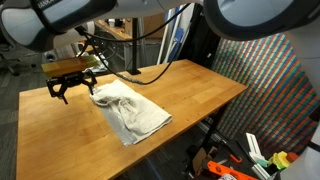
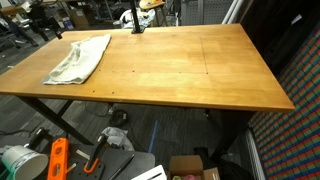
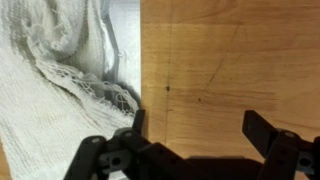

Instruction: Fold the towel

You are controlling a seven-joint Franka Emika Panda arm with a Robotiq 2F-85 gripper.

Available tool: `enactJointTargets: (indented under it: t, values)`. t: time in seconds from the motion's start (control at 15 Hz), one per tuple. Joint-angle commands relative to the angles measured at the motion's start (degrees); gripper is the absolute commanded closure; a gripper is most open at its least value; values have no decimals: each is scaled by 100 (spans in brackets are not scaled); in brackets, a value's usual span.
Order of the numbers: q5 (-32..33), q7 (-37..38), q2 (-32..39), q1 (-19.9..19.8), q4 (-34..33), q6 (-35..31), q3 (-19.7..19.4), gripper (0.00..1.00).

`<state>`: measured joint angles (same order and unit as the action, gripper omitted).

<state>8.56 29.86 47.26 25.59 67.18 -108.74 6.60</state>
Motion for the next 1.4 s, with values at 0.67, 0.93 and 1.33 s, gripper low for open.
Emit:
enactJointTargets:
  t: [0.67, 0.93, 1.33]
  values:
    - [432, 363, -17, 137, 538, -1196, -513, 0]
    - [440, 493, 73, 119, 453, -1189, -652, 26]
    - [357, 666, 211, 34, 313, -1151, -731, 72]
